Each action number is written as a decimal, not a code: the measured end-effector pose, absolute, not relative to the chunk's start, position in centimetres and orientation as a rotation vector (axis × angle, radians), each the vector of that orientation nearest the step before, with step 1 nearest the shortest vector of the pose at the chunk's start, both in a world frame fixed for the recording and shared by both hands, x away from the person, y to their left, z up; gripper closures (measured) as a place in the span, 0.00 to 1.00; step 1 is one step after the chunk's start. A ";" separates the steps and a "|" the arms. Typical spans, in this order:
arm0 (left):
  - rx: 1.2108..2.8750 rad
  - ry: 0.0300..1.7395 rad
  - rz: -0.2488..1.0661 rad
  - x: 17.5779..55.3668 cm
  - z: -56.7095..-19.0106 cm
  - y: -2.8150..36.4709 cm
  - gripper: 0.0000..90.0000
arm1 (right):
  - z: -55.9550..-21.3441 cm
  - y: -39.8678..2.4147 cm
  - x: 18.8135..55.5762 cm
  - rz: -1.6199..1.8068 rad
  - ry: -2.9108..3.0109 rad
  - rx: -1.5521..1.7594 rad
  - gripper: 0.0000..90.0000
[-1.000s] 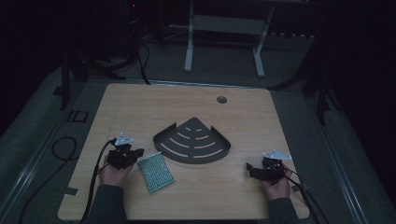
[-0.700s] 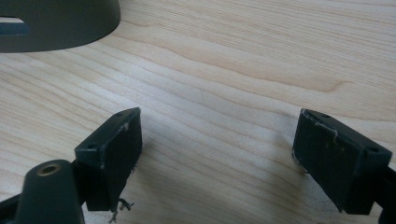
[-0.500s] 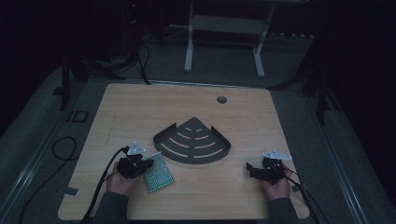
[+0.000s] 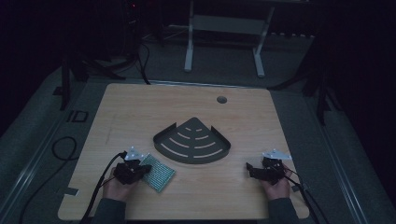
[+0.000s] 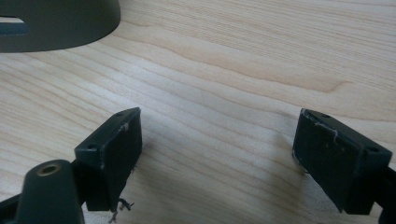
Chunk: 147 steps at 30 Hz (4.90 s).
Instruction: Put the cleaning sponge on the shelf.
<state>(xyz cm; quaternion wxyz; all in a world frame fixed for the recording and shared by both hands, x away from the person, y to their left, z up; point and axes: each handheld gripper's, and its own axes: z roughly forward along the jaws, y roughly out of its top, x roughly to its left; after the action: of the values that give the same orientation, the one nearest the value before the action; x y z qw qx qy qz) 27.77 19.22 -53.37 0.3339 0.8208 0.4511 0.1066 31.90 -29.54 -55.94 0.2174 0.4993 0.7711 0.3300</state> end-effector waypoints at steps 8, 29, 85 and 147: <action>2.167 1.230 0.364 29.5 -53.1 20.4 1.00 | -55.9 -29.5 31.9 0.914 2.136 1.383 0.17; 2.176 1.268 0.382 34.6 -52.6 22.4 0.97 | -56.0 -29.5 31.9 0.915 2.135 1.383 0.17; 2.247 1.479 0.109 35.7 -50.6 26.0 0.92 | -56.0 -29.5 31.9 0.914 2.135 1.382 0.17; 2.441 1.393 -0.060 37.6 -48.2 24.9 1.00 | -56.0 -29.5 31.9 0.914 2.135 1.383 0.17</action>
<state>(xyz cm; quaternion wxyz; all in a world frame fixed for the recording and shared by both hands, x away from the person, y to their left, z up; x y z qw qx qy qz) 37.57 24.85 -48.17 0.1644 0.8566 0.4886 -0.0211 31.90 -29.54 -55.95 0.2175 0.4993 0.7710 0.3302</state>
